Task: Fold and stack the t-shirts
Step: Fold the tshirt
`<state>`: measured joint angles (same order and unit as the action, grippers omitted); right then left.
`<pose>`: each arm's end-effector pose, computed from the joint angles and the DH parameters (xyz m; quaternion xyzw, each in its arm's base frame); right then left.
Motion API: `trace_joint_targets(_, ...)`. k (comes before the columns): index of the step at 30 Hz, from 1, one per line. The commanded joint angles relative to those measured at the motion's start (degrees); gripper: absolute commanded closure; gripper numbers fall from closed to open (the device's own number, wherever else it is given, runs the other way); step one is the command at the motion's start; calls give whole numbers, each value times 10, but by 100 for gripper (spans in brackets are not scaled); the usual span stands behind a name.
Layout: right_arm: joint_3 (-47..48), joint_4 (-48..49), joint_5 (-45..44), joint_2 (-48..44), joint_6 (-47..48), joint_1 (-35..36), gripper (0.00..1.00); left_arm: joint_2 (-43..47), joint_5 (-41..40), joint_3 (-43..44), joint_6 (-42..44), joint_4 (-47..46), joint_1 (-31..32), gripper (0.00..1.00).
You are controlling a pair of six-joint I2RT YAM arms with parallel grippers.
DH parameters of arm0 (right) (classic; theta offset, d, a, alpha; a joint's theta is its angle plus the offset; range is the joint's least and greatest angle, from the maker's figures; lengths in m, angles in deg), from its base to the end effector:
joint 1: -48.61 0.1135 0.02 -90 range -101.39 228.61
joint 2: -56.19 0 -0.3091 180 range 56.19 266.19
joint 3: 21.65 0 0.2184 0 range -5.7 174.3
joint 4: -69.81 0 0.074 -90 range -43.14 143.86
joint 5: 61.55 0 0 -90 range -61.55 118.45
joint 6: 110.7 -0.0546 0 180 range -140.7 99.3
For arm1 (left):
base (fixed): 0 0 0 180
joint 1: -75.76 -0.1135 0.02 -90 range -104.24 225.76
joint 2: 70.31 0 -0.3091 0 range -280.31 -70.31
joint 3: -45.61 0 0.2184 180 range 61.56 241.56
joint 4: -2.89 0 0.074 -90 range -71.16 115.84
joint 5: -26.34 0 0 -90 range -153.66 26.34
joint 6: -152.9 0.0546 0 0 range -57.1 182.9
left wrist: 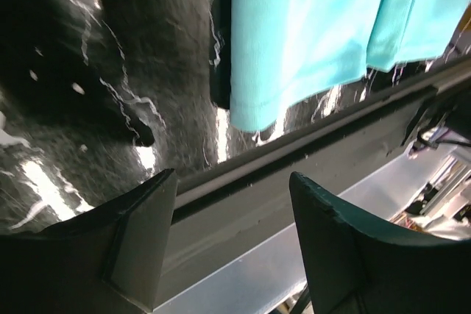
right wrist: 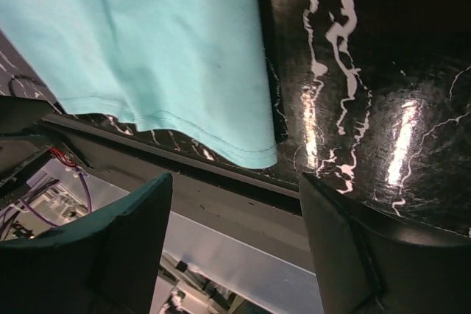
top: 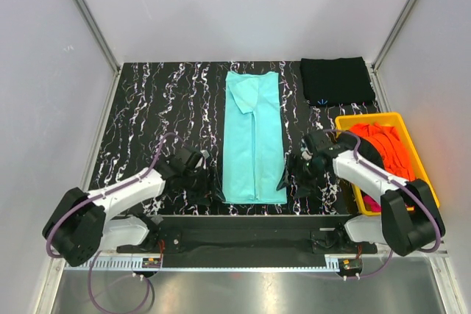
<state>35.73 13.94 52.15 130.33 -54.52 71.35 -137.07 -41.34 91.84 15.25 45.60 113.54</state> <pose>0.1591 0.0905 0.2295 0.0625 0.9659 0.2488 0.0340 0.1127 -0.1136 0.2098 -0.0375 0.9548 -0.2924 0.0391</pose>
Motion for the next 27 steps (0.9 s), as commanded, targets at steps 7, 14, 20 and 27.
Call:
trace_joint_targets(7,-71,130,17,-6,-82,0,24,-98,-13,31,12,-52,-13,32)
trace_joint_targets(14,-90,152,6,20,-85,-2,31,-115,-22,7,-18,-91,-15,35)
trace_joint_targets(20,-104,175,10,28,-88,0,37,-123,-17,1,-26,-110,-16,39)
trace_joint_targets(27,-110,193,28,47,-92,-1,44,-133,-13,-15,-36,-125,-16,44)
